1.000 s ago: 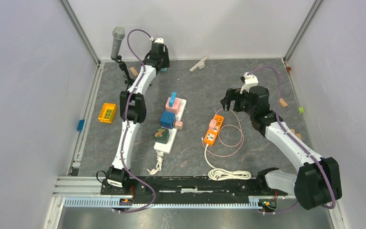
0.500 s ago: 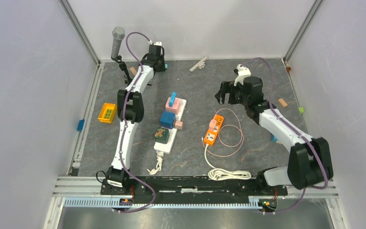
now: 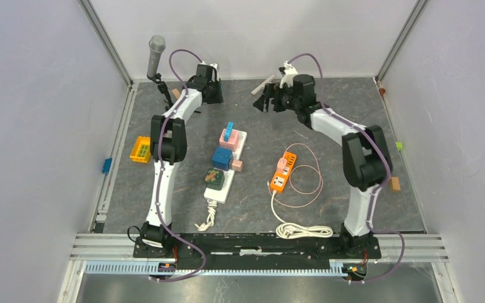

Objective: Insert the plug
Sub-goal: Move the plug to the center of the board.

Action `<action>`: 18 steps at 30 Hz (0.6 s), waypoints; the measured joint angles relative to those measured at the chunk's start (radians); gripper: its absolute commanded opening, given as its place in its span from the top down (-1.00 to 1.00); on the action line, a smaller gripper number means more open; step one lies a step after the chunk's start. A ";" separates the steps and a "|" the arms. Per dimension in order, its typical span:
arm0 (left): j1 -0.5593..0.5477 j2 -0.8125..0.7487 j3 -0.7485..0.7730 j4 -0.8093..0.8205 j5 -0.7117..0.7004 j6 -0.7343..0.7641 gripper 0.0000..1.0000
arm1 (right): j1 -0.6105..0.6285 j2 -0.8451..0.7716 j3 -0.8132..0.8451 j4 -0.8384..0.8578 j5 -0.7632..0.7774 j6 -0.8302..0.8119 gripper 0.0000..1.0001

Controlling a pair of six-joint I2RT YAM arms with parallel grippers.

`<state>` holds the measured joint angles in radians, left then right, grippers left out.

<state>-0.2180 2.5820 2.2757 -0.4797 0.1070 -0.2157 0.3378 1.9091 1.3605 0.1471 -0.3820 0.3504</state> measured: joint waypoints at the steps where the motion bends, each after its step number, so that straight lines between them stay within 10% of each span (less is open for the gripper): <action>1: 0.000 -0.021 -0.029 0.006 0.004 0.000 0.28 | 0.008 0.043 0.039 0.013 -0.014 0.013 -0.96; 6: 0.000 -0.089 -0.095 0.055 -0.002 -0.005 -0.08 | 0.038 0.228 0.209 0.066 -0.069 0.083 -0.96; 18: 0.048 -0.032 -0.003 0.233 -0.032 -0.219 0.13 | 0.040 0.249 0.159 0.148 -0.117 0.140 -0.96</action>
<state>-0.1699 2.5500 2.2730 -0.2462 0.0753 -0.4343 0.3775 2.1578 1.5200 0.2951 -0.4988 0.4900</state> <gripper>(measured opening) 0.467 0.979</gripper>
